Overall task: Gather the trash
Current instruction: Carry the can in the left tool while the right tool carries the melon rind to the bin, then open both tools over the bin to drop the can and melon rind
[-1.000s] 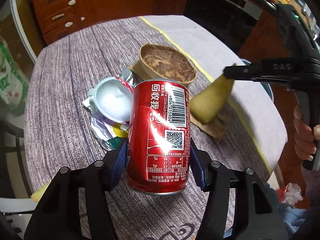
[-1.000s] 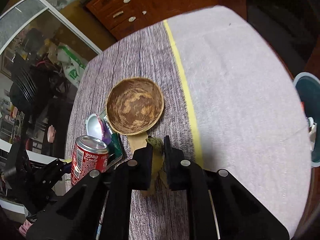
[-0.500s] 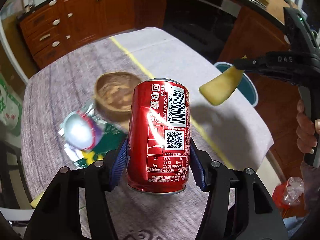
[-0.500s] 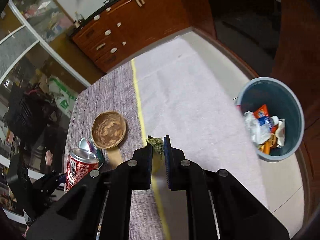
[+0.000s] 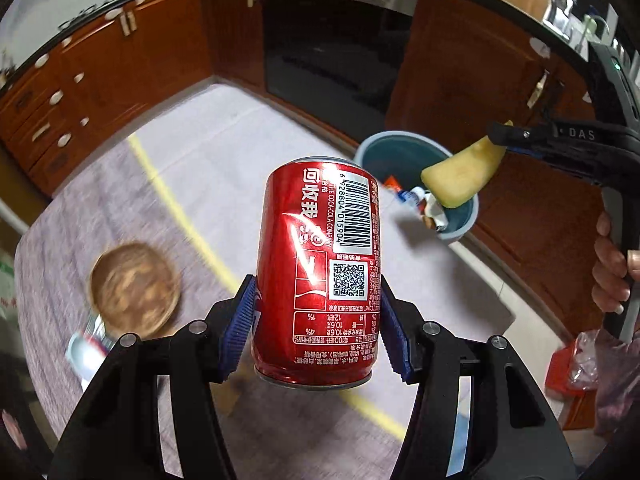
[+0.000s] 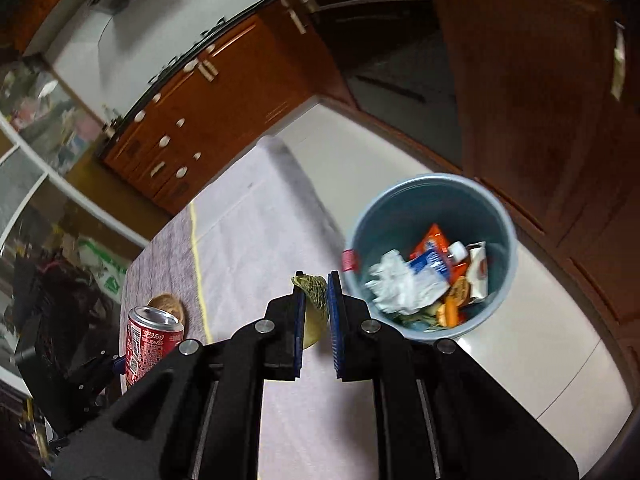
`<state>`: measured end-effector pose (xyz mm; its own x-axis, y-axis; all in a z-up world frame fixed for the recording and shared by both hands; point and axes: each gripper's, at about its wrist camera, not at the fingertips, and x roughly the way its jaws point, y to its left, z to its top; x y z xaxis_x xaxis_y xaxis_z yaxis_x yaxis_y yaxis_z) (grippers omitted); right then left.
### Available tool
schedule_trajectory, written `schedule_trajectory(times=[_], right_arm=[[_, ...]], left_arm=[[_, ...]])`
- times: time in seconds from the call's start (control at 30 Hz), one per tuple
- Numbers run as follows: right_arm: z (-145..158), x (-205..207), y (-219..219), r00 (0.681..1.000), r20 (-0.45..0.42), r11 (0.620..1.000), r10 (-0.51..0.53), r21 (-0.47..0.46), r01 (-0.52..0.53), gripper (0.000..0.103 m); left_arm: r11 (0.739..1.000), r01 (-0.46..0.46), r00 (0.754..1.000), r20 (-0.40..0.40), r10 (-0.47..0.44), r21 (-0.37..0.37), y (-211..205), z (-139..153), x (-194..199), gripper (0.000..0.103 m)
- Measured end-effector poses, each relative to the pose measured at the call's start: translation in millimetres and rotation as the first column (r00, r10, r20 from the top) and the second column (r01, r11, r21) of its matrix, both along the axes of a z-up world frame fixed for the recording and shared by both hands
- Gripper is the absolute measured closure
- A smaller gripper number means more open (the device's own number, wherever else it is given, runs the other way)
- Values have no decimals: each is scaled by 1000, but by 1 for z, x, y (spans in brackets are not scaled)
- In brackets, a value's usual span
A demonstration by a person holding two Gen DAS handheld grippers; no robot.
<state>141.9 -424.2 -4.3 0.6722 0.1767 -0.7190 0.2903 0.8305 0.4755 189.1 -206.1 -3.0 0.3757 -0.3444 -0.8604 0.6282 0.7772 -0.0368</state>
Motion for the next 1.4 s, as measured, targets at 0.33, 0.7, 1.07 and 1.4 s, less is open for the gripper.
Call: schedule_trajectory(times=[0.33,0.7,1.07,1.4], right_arm=[[-21,-14,-77,992,-27,992,-124,0,125,92],[-65,6,-116,979,-132,988,-155,-5,156,92],[-91,34,-113,974,-198,993,-112,2,115,92],[-100,54,-98,974,-219,998,-52,12,56,85]], left_arm=[[992,125,991,-44,-123,35,-111,-23,16,44],[982,181,980,-100,-175,56,-187,-59,43,44],[982,158,979,-148,-142,103,-214,-88,69,29],[987,131,982,-152,-116,92,-191,-85,71,28]])
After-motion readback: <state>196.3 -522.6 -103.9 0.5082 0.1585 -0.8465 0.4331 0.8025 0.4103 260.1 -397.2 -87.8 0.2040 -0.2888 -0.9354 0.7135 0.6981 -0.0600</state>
